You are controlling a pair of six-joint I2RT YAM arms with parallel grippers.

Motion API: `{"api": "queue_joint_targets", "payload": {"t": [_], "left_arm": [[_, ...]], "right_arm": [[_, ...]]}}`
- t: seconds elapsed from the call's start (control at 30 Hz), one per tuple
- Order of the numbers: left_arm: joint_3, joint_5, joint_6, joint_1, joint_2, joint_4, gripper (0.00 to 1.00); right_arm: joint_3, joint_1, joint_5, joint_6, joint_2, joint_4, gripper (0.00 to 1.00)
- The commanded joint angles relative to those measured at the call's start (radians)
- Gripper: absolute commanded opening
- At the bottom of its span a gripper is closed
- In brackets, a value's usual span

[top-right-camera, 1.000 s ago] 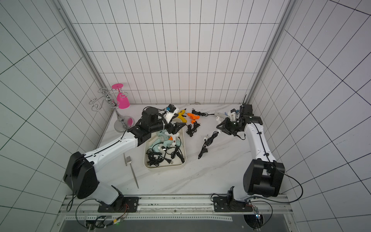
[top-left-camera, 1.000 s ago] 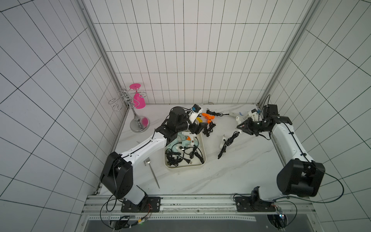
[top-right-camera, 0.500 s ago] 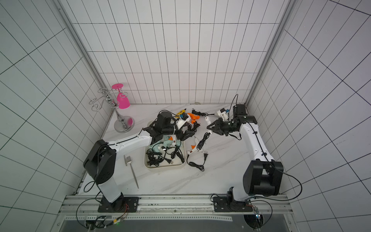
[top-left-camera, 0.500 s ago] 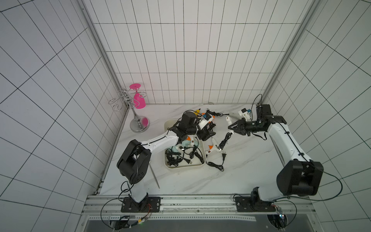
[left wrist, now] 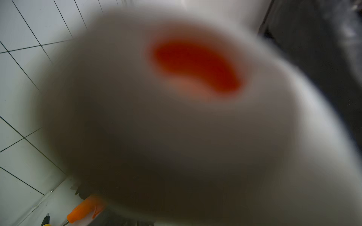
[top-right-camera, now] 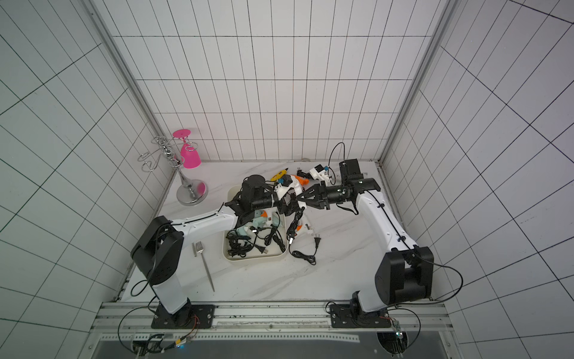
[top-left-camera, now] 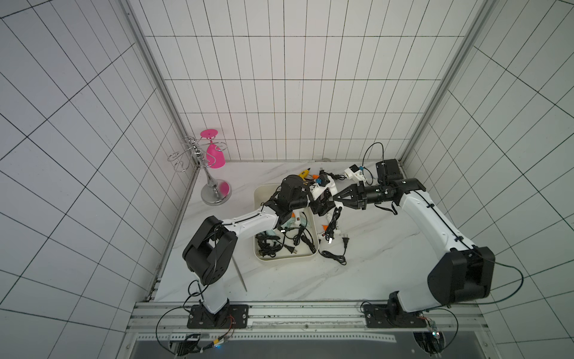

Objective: Put the hot melt glue gun into the storage box
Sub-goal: Pick up the hot melt adhesive gun from the center of the board, then place the hot melt adhesive gun in the storage box.

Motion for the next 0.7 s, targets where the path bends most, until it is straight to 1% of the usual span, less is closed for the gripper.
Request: {"api": "queue_joint_targets", "payload": {"t": [0.0,0.1,0.2,0.27,0.33,0.4,0.43,0.5,0.53,0.6,0.63,0.67], "left_arm": [[-0.031,-0.088,0.07,-0.01,-0.034,0.061,0.79],[-0.054,-0.12,0.081,-0.01,-0.055,0.094,0.74],[-0.074,-0.139,0.084,-0.011,-0.079,0.112,0.65],[-0.085,-0.148,0.084,-0.012,-0.094,0.126,0.55],[-0.092,-0.16,0.087,-0.011,-0.104,0.131,0.41],[-0.095,-0.168,0.086,-0.01,-0.115,0.133,0.32],[-0.095,-0.167,0.087,-0.01,-0.123,0.129,0.28],[-0.09,-0.158,0.087,-0.01,-0.137,0.102,0.24],[-0.084,-0.152,0.095,-0.01,-0.146,0.073,0.2],[-0.08,-0.141,0.115,-0.01,-0.167,0.012,0.19],[-0.075,-0.142,0.135,-0.009,-0.184,-0.037,0.17],[-0.071,-0.148,0.152,-0.009,-0.202,-0.089,0.16]], "right_arm": [[0.005,0.037,-0.121,0.001,-0.003,0.052,0.04],[0.011,0.056,-0.133,0.0,0.007,0.054,0.04],[0.019,0.065,-0.143,-0.001,0.016,0.054,0.04],[0.025,0.068,-0.144,-0.001,0.022,0.054,0.04],[0.03,0.073,-0.146,-0.002,0.03,0.055,0.04],[0.033,0.075,-0.144,-0.001,0.037,0.055,0.05],[0.035,0.075,-0.141,-0.002,0.042,0.054,0.07],[0.038,0.075,-0.137,-0.002,0.049,0.056,0.13],[0.044,0.074,-0.133,-0.004,0.05,0.056,0.2],[0.06,0.062,-0.117,-0.008,0.045,0.056,0.37],[0.071,0.049,-0.103,-0.012,0.039,0.056,0.42],[0.08,0.031,-0.087,-0.013,0.03,0.057,0.45]]}}
